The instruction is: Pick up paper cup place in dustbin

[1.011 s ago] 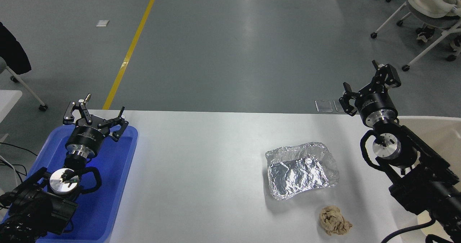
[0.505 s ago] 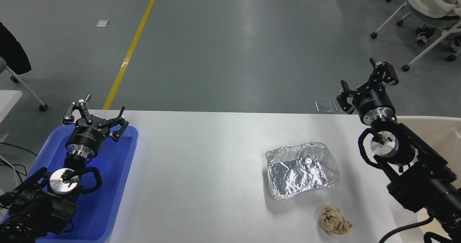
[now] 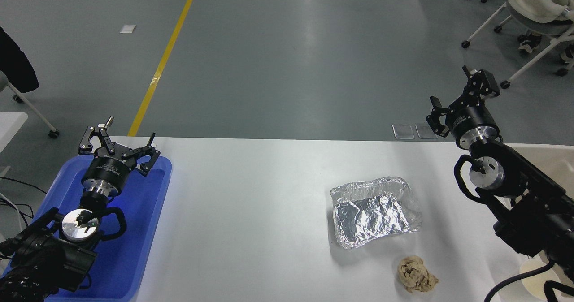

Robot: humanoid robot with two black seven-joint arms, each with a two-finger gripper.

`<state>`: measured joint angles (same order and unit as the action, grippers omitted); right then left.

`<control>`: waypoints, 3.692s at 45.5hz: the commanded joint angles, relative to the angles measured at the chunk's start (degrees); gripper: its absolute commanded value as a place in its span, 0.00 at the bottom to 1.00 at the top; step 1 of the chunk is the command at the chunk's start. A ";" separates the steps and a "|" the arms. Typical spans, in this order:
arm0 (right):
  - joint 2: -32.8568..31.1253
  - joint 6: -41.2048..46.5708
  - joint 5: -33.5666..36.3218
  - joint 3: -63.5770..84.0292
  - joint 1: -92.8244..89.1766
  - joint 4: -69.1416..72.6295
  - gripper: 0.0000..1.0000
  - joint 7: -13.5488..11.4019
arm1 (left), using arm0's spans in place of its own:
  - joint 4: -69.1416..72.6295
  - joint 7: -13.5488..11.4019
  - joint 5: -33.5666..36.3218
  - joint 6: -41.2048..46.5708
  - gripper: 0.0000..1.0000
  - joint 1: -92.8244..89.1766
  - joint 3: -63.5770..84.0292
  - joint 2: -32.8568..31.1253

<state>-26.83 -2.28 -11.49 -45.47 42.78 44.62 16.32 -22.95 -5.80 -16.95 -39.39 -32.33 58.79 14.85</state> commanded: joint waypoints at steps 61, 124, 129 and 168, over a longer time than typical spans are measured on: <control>6.71 26.54 -1.42 123.34 76.04 30.52 1.00 -35.04 | 0.01 0.00 -0.10 0.02 1.00 -0.02 0.01 0.00; -24.76 23.29 -10.92 107.26 44.06 31.06 1.00 -34.60 | 0.01 0.00 -0.01 0.02 1.00 -0.02 0.01 0.00; -24.76 22.76 -11.10 105.94 41.95 30.88 1.00 -34.60 | 0.01 0.00 -0.01 0.02 1.00 -0.02 0.01 0.00; -23.88 12.22 -21.73 95.30 26.30 26.13 0.39 -32.05 | 0.01 0.00 -0.01 0.02 1.00 -0.02 0.01 0.00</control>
<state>-50.81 12.70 -29.82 50.81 71.28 71.26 -16.67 -22.94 -5.80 -16.96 -39.37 -32.34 58.79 14.85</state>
